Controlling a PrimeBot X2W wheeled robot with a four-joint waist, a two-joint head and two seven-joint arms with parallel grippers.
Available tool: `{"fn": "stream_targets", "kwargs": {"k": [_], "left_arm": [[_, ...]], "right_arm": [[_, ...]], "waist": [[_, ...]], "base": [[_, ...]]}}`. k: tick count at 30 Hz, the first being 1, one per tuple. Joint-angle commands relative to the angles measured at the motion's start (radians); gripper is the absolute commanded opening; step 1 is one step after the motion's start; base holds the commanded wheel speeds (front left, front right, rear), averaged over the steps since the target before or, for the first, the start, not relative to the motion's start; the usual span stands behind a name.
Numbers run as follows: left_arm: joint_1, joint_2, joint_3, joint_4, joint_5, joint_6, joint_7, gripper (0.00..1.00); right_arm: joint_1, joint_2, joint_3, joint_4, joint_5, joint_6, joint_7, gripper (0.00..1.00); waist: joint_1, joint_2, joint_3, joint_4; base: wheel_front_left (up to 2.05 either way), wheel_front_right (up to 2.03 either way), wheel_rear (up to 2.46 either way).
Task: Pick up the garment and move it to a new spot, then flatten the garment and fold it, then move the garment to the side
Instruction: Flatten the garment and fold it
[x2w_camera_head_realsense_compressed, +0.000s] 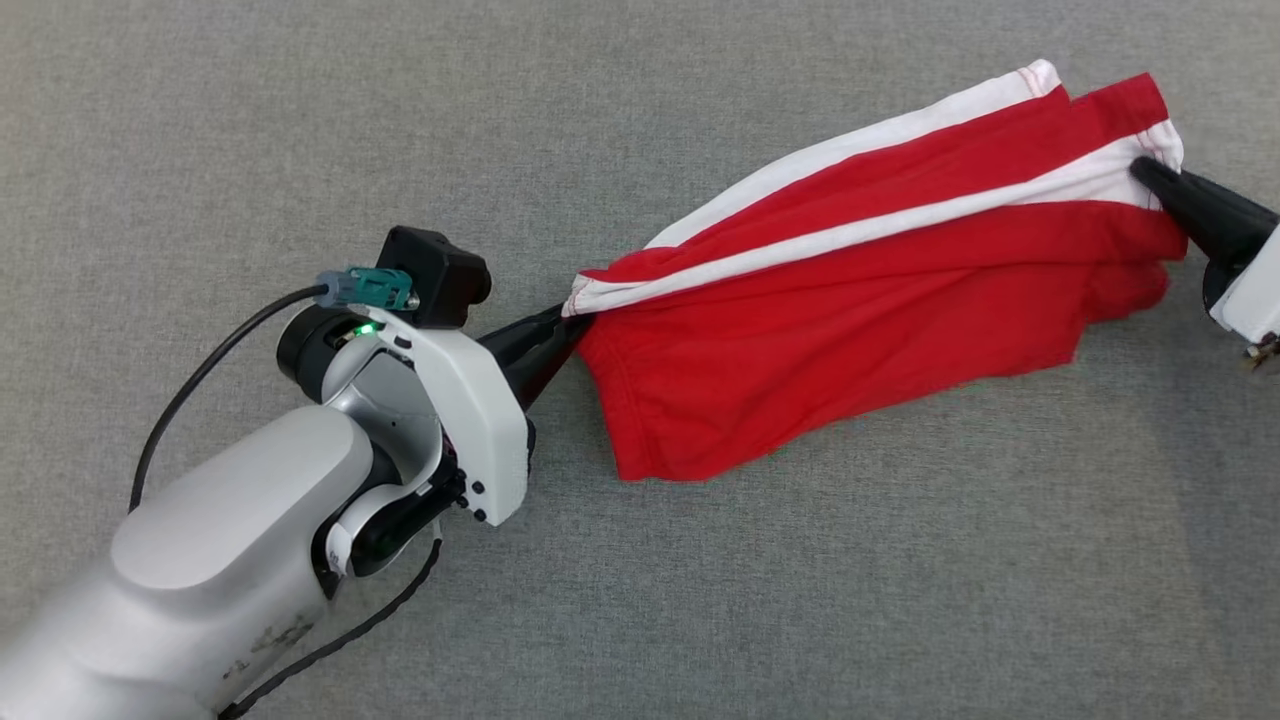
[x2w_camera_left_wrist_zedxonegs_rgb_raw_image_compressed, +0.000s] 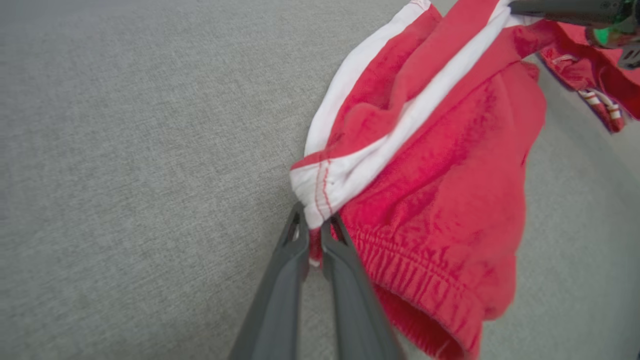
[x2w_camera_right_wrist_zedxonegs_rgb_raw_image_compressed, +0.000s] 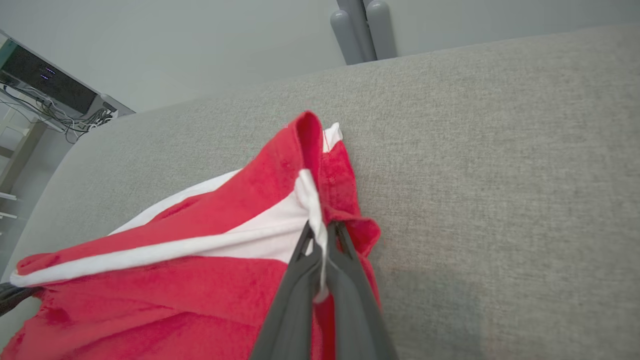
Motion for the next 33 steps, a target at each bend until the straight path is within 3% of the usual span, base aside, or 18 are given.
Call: {"fn": "stream_targets", "kwargs": {"k": [1,7,8,9,10,17,22,29,33], "left_arm": [[-0.036,-0.012,0.001,0.018,0.008,-0.008,0.006,0.00],[-0.064,-0.033,0.003,0.046,0.020,-0.017,-0.004,0.00],[-0.066,-0.036,0.003,0.053,0.023,-0.019,-0.008,0.10],[-0.068,-0.040,0.006,0.060,0.025,-0.016,-0.014,0.47],[-0.070,-0.044,0.009,0.067,0.025,-0.012,-0.021,1.00],[-0.031,-0.033,0.009,0.104,0.021,-0.019,-0.053,1.00],[0.021,0.001,0.016,0.081,0.038,0.010,-0.111,1.00],[0.143,0.043,0.067,0.011,0.078,0.132,-0.294,1.00],[0.218,0.042,0.111,-0.033,0.095,0.210,-0.388,1.00]], "right_arm": [[-0.042,0.007,0.004,0.026,-0.007,0.000,0.024,0.00],[-0.093,0.027,0.017,0.079,-0.028,0.000,0.045,0.00],[-0.097,0.031,0.018,0.087,-0.033,0.000,0.038,0.10],[-0.102,0.035,0.018,0.091,-0.040,0.000,0.025,0.47],[-0.104,0.042,0.017,0.095,-0.041,0.000,0.014,1.00],[-0.072,0.072,0.023,0.116,-0.045,0.000,-0.075,1.00],[-0.016,0.066,0.018,0.078,-0.052,0.000,-0.220,1.00],[0.100,0.066,0.024,0.076,-0.085,0.000,-0.429,1.00],[0.142,0.091,0.022,0.125,-0.091,0.000,-0.489,1.00]], "waist": [[0.0000,0.0000,0.028,0.020],[0.0000,0.0000,0.042,0.024],[0.0000,0.0000,0.043,0.023],[0.0000,0.0000,0.043,0.022],[0.0000,0.0000,0.041,0.021],[0.0000,0.0000,-0.011,0.006],[0.0000,0.0000,-0.077,-0.008],[0.0000,0.0000,-0.171,-0.011],[0.0000,0.0000,-0.203,0.002]], "base": [[0.00,0.00,0.00],[0.00,0.00,0.00],[0.00,0.00,0.00],[0.00,0.00,0.00],[0.00,0.00,0.00],[0.00,0.00,0.00],[0.00,0.00,0.00],[0.00,0.00,0.00],[0.00,0.00,0.00]]}}
